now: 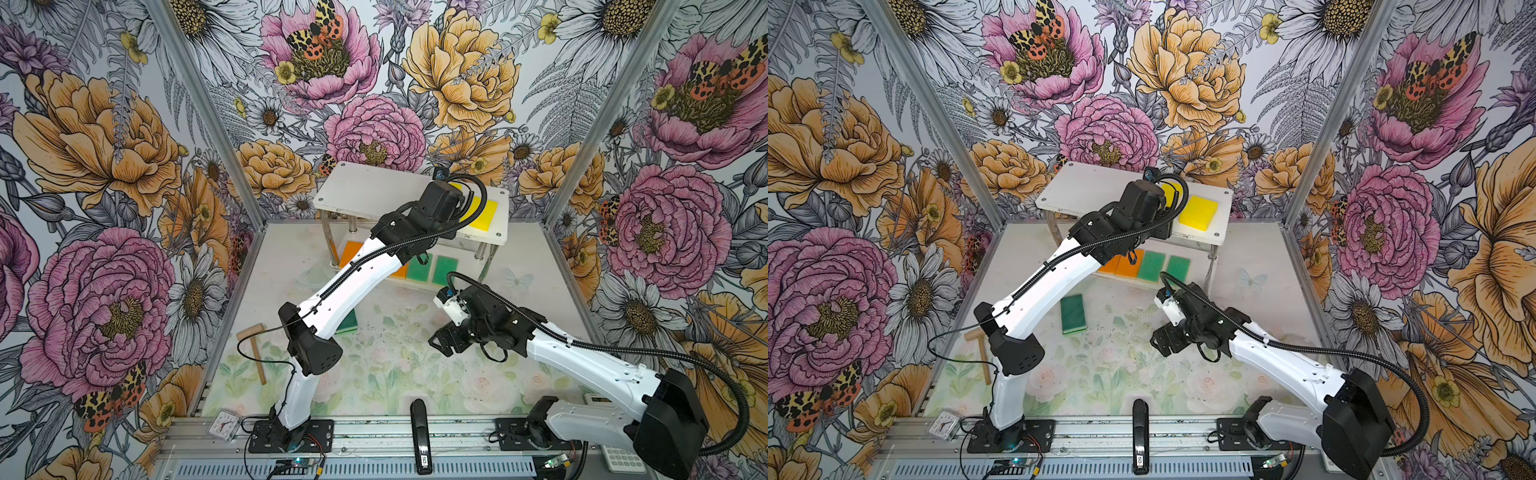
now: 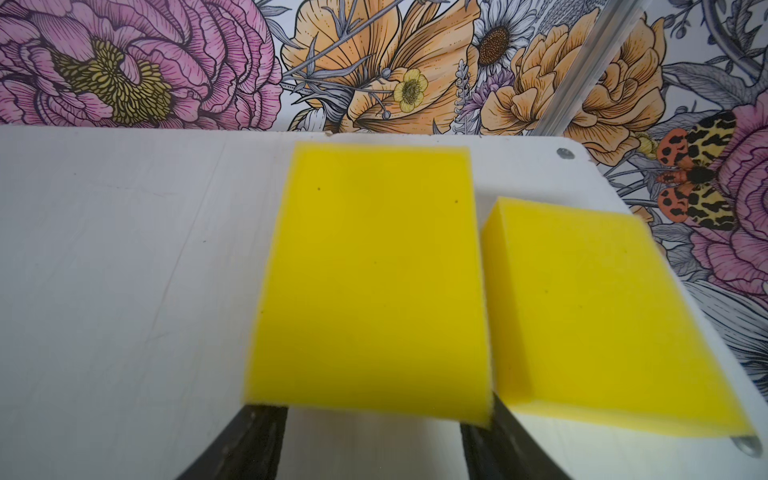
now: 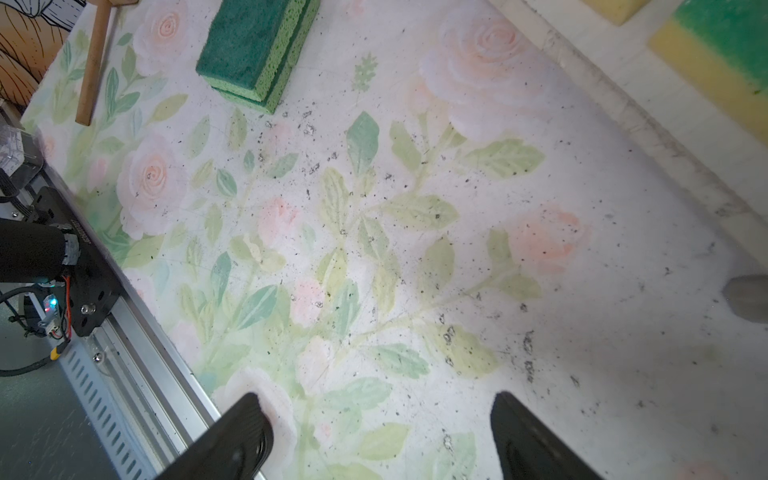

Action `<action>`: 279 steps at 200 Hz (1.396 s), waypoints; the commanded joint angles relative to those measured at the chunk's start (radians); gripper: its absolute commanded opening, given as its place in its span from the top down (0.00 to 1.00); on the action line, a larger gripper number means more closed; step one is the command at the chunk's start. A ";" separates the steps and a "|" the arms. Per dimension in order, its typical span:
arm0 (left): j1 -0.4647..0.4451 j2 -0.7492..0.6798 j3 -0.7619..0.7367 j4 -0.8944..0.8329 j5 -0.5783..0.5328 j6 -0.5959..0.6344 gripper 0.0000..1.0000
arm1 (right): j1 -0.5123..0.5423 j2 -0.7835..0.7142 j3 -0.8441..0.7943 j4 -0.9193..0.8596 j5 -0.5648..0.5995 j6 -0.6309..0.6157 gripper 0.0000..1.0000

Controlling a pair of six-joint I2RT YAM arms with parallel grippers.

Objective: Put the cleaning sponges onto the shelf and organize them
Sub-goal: 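Lower the yellow sponge beside the other yellow sponge and open the left gripper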

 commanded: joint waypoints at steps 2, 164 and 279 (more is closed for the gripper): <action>-0.004 0.012 0.026 -0.010 -0.012 -0.014 0.34 | 0.008 0.000 -0.008 0.022 0.013 0.009 0.11; -0.007 0.006 0.016 -0.017 -0.069 -0.042 0.25 | 0.010 0.006 -0.011 0.022 0.014 0.015 0.11; -0.003 -0.029 0.008 -0.015 -0.023 -0.072 0.18 | 0.016 0.003 -0.014 0.022 0.015 0.018 0.12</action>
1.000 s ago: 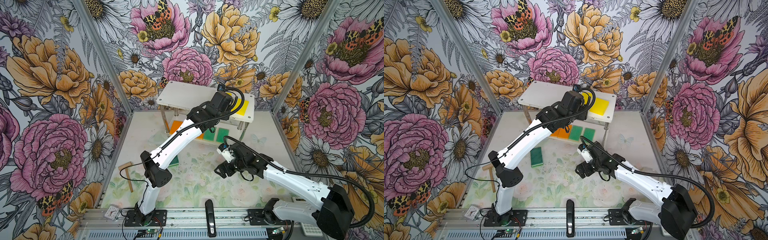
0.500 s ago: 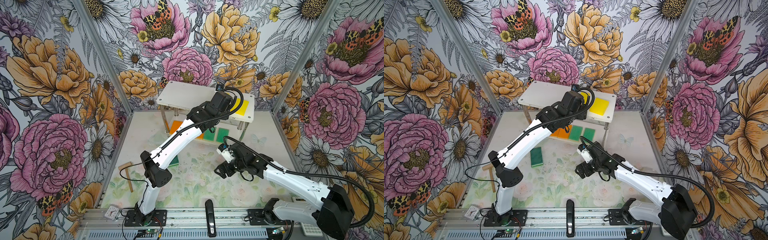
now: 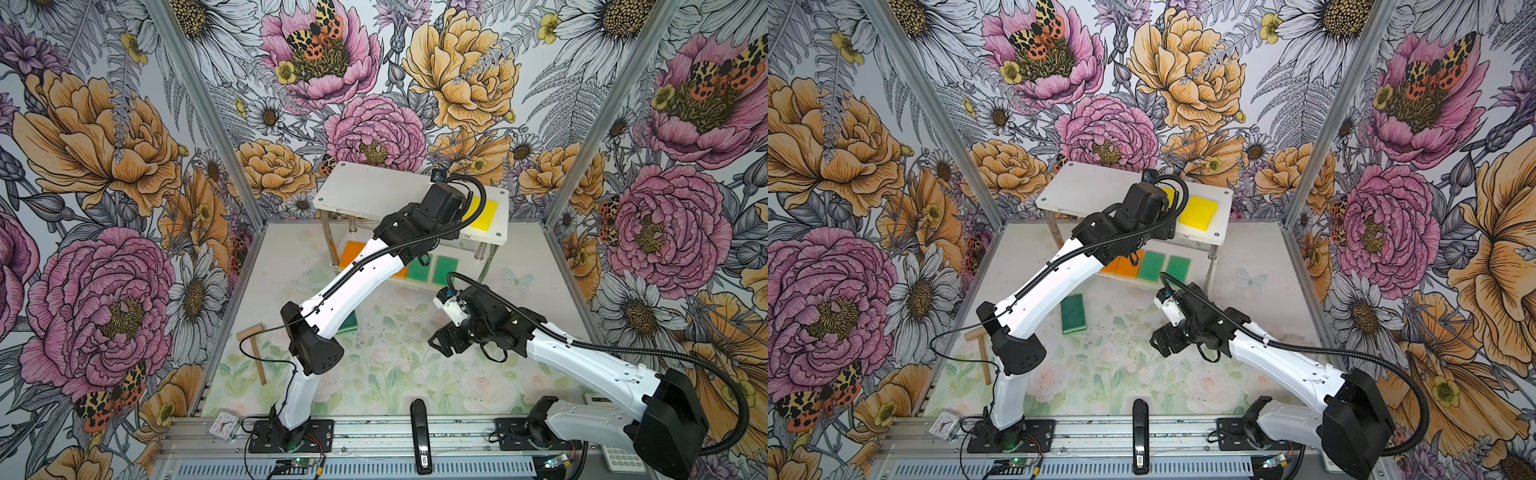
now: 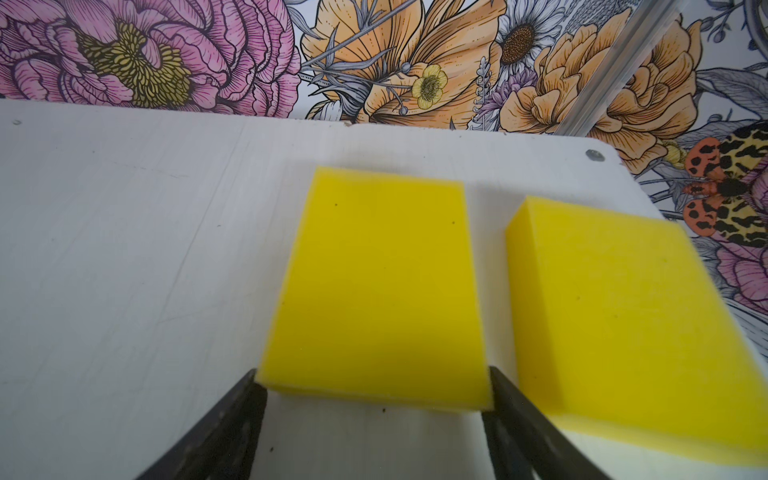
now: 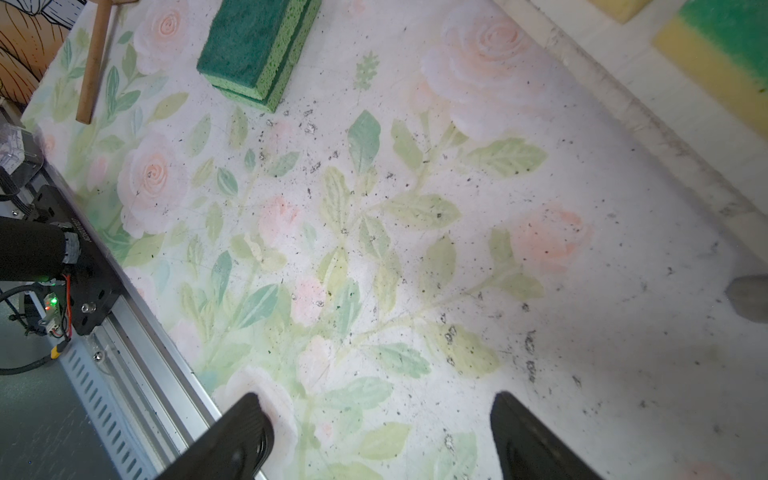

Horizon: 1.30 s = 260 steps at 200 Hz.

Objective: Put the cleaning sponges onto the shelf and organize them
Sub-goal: 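Lower the yellow sponge beside the other yellow sponge and open the left gripper, then withdraw the left gripper from the shelf toward the dark green scouring sponge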

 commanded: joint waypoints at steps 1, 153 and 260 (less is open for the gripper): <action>0.001 -0.035 0.008 0.000 0.026 -0.022 0.17 | 0.011 0.004 -0.013 0.022 0.015 0.017 0.12; -0.053 -0.288 -0.124 -0.001 0.020 0.000 0.03 | 0.019 -0.021 -0.006 0.022 0.015 0.018 0.12; 0.004 -0.864 -1.072 0.127 -0.060 -0.390 0.01 | 0.025 0.008 -0.006 0.103 0.038 0.013 0.12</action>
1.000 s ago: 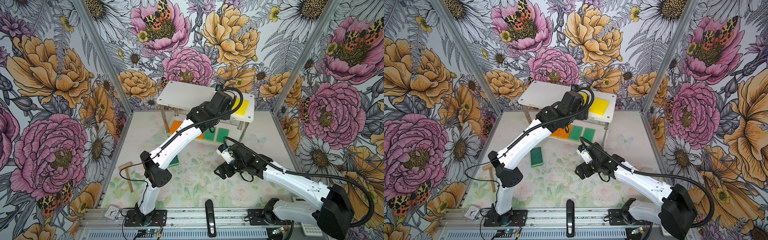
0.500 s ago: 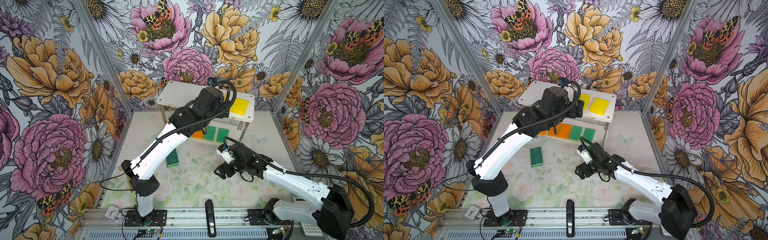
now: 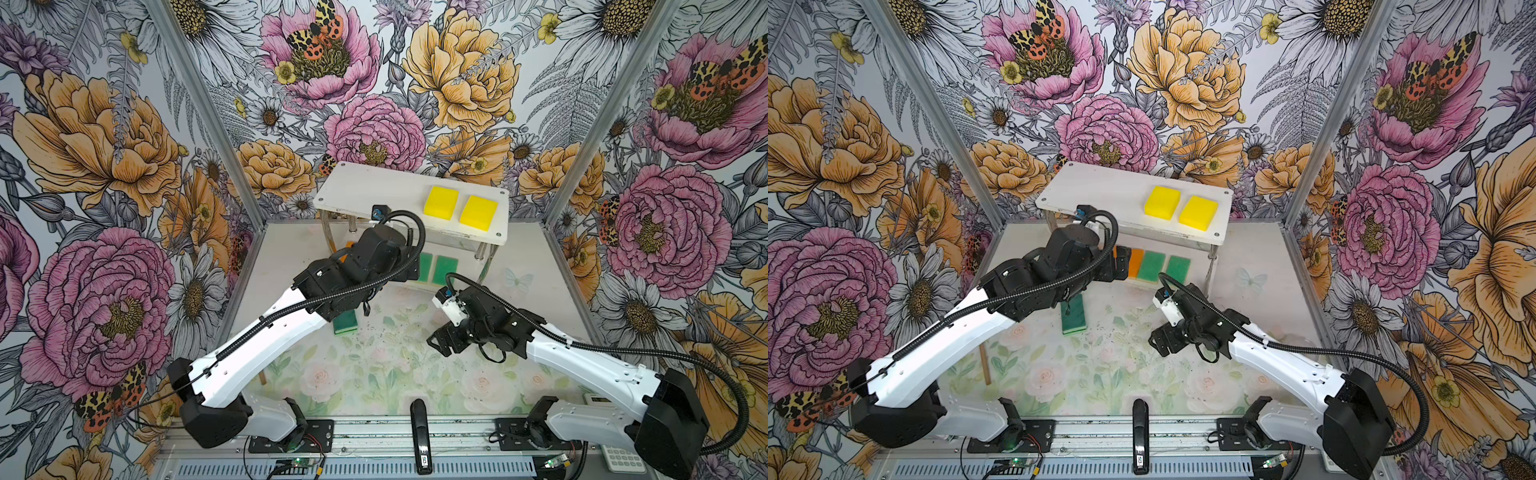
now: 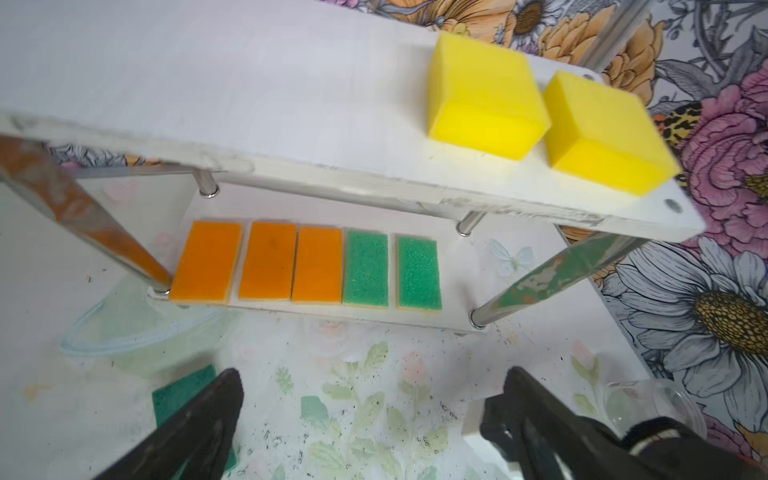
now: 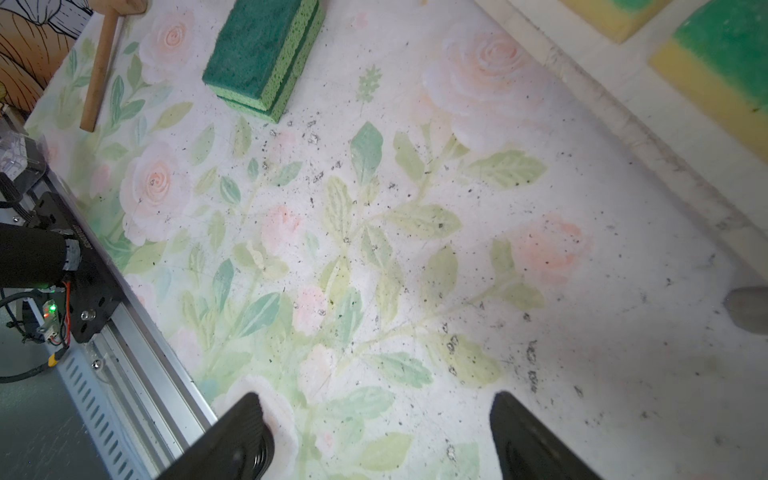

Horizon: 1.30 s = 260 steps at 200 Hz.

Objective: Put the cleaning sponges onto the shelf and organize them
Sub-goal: 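Withdraw the left gripper from the shelf toward the dark green scouring sponge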

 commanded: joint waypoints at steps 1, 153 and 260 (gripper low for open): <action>0.035 -0.142 -0.193 0.047 -0.073 -0.196 0.01 | 0.010 0.011 0.002 0.062 0.020 0.002 0.12; 0.262 -0.308 -0.899 0.565 0.101 -0.264 0.01 | 0.039 0.097 0.025 0.166 0.032 0.034 0.12; 0.246 0.036 -0.716 0.368 0.003 -0.246 0.01 | 0.055 0.137 0.030 0.176 0.036 0.038 0.13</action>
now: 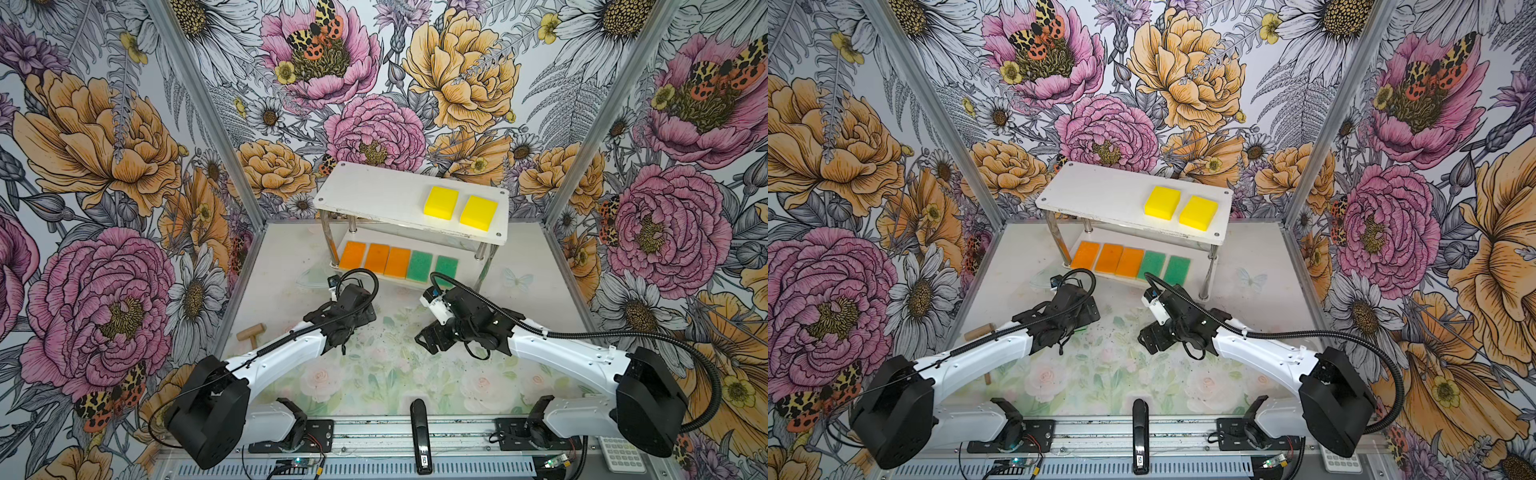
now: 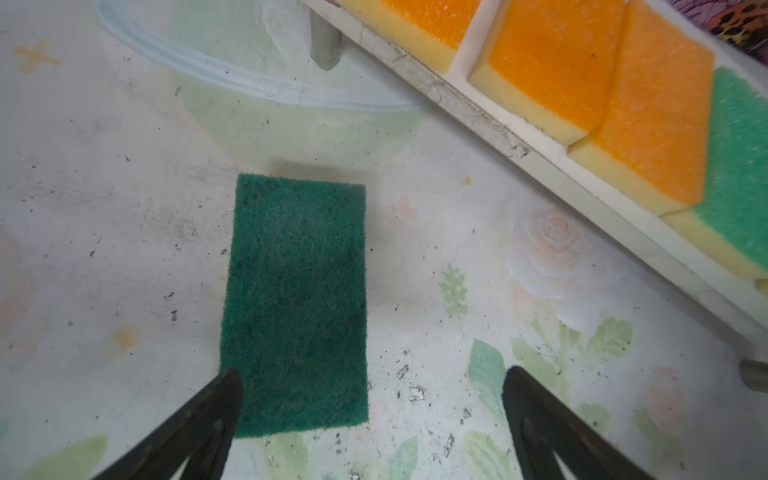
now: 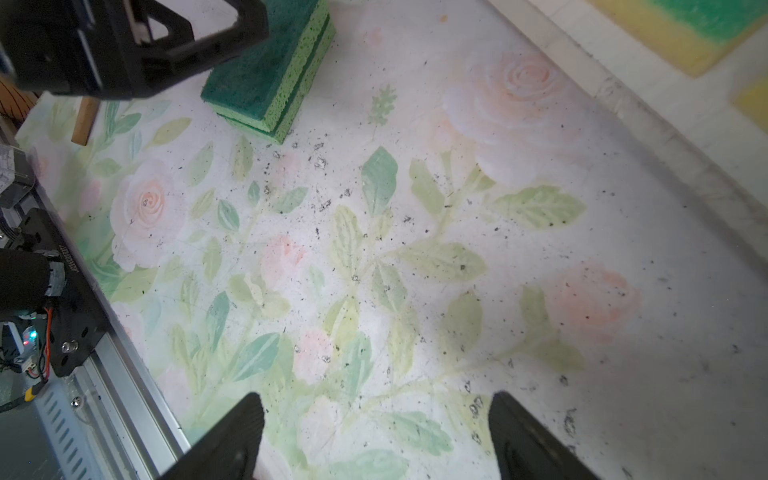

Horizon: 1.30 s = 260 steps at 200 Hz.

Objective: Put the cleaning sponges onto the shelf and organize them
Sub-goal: 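Withdraw the left gripper from the shelf toward the dark green scouring sponge, then lower the left gripper onto the dark green scouring sponge and close it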

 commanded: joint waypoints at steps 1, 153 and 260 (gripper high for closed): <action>-0.030 0.034 0.071 -0.082 -0.095 0.008 0.01 | 0.009 0.008 0.028 0.028 0.014 0.009 0.13; 0.002 0.116 0.053 -0.145 -0.149 -0.069 0.01 | 0.011 0.032 0.023 0.037 0.015 0.005 0.14; 0.007 0.181 0.025 -0.076 -0.158 -0.053 0.02 | 0.012 0.029 0.020 0.037 0.014 0.006 0.14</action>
